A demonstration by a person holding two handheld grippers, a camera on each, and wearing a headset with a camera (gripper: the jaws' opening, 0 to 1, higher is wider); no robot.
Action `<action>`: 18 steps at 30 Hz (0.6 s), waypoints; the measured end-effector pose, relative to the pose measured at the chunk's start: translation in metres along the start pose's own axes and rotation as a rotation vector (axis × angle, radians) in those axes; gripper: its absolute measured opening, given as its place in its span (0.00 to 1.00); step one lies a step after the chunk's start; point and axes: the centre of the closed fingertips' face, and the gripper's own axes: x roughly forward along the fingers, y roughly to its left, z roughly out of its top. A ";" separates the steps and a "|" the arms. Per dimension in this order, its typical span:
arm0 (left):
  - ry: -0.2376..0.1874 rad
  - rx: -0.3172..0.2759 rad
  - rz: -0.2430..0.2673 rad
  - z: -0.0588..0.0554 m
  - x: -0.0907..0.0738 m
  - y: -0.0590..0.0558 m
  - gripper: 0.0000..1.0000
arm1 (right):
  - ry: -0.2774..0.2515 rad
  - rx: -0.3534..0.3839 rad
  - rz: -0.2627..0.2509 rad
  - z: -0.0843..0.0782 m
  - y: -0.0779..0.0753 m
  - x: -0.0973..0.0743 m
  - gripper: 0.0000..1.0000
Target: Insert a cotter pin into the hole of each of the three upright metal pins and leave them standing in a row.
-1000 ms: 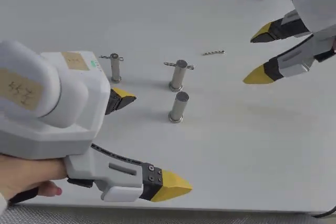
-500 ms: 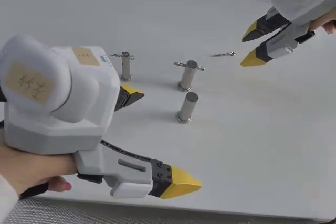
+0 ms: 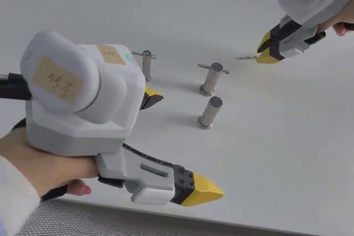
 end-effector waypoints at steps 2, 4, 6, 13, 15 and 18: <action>-0.004 -0.003 0.002 0.001 0.000 0.001 0.98 | 0.004 0.002 0.004 -0.001 -0.002 0.002 0.08; -0.004 -0.004 0.005 0.000 0.000 0.002 0.97 | 0.016 -0.002 0.024 -0.005 -0.001 0.005 0.08; -0.005 -0.006 0.006 0.000 -0.001 0.002 0.97 | 0.027 -0.010 0.028 -0.008 -0.001 0.008 0.06; 0.006 -0.003 0.000 -0.003 0.001 0.000 0.95 | 0.027 0.017 0.034 -0.011 -0.010 0.017 0.00; 0.011 -0.017 -0.006 -0.004 0.001 -0.001 0.95 | 0.026 0.017 0.039 -0.010 -0.011 0.015 0.00; 0.012 -0.027 -0.006 -0.005 0.002 -0.001 0.92 | 0.033 0.022 0.041 -0.012 -0.014 0.016 0.00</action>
